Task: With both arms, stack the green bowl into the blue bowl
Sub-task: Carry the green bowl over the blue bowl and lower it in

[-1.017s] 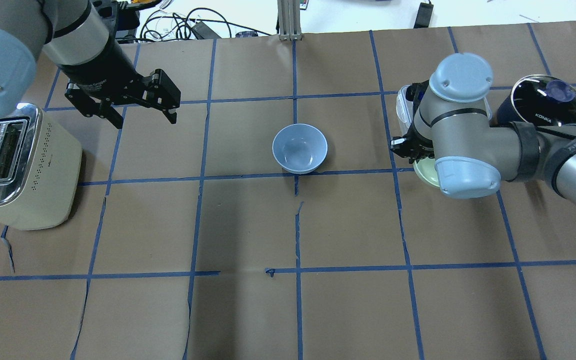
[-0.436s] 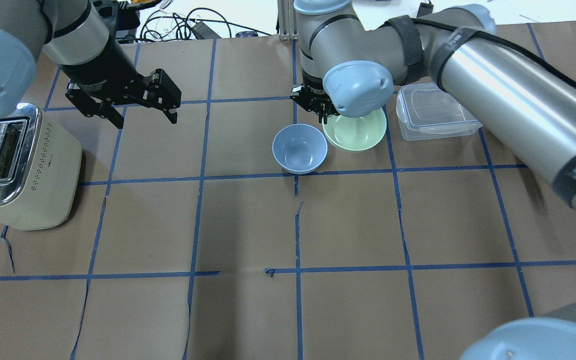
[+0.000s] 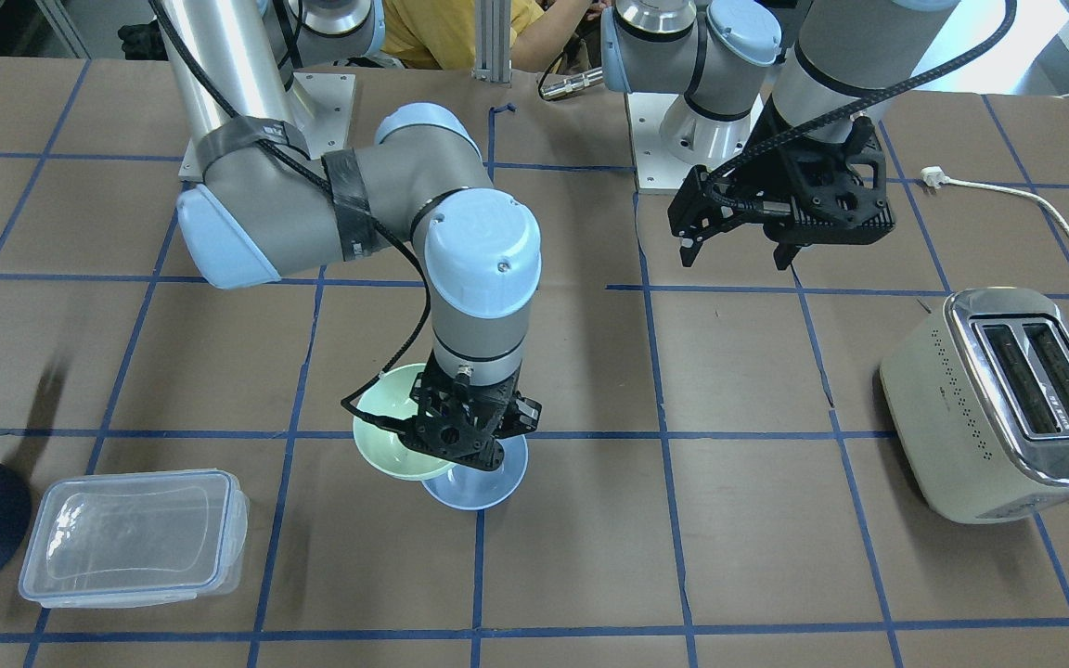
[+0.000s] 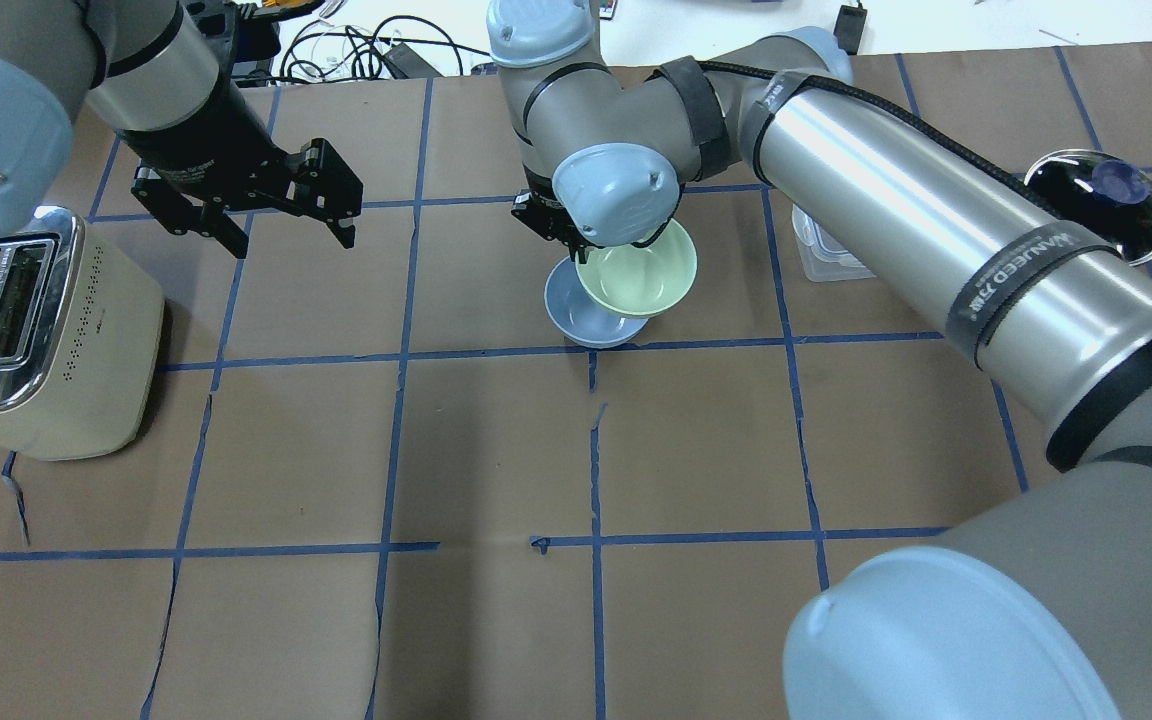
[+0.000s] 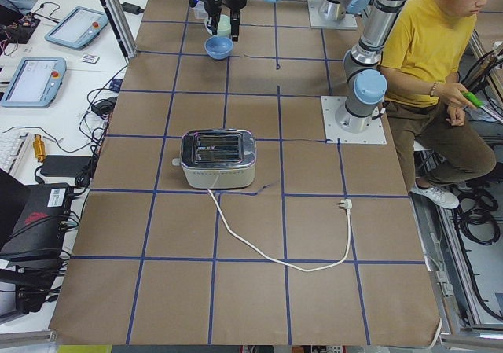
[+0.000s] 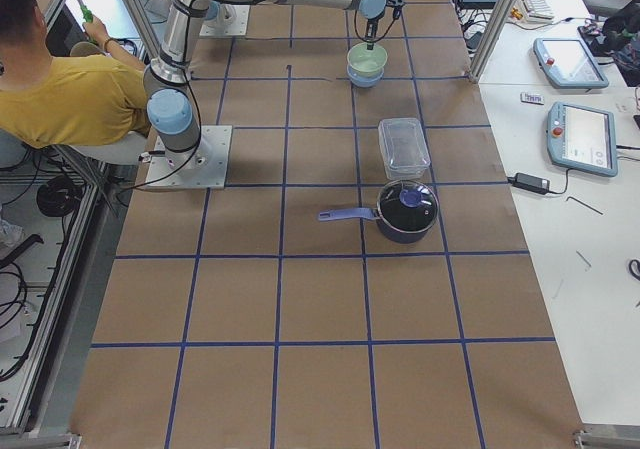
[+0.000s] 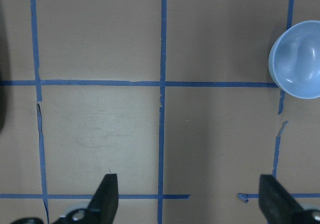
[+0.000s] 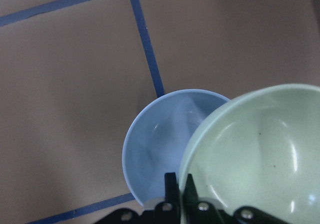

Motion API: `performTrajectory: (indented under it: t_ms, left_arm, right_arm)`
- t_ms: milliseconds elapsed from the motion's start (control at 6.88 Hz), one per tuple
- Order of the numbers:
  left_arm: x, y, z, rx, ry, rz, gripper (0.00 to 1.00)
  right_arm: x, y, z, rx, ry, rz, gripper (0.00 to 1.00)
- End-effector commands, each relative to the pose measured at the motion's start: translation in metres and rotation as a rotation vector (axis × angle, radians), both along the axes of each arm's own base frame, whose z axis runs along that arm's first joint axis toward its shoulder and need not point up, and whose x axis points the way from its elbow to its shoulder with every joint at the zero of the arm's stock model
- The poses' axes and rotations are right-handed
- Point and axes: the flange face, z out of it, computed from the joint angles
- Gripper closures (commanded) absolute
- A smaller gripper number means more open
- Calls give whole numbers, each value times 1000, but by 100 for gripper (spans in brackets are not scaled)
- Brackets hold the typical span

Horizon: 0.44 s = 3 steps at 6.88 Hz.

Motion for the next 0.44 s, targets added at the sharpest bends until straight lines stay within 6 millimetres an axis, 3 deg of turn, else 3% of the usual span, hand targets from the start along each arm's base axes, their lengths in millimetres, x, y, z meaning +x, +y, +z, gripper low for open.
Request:
performTrajectory:
  t_ms: [0, 291]
  left_arm:
    - [0, 0, 1, -2, 0, 0, 0]
    - [0, 0, 1, -2, 0, 0, 0]
  right_arm:
    - [14, -2, -21, 15, 5, 3, 100]
    - [21, -9, -26, 12, -2, 1, 100]
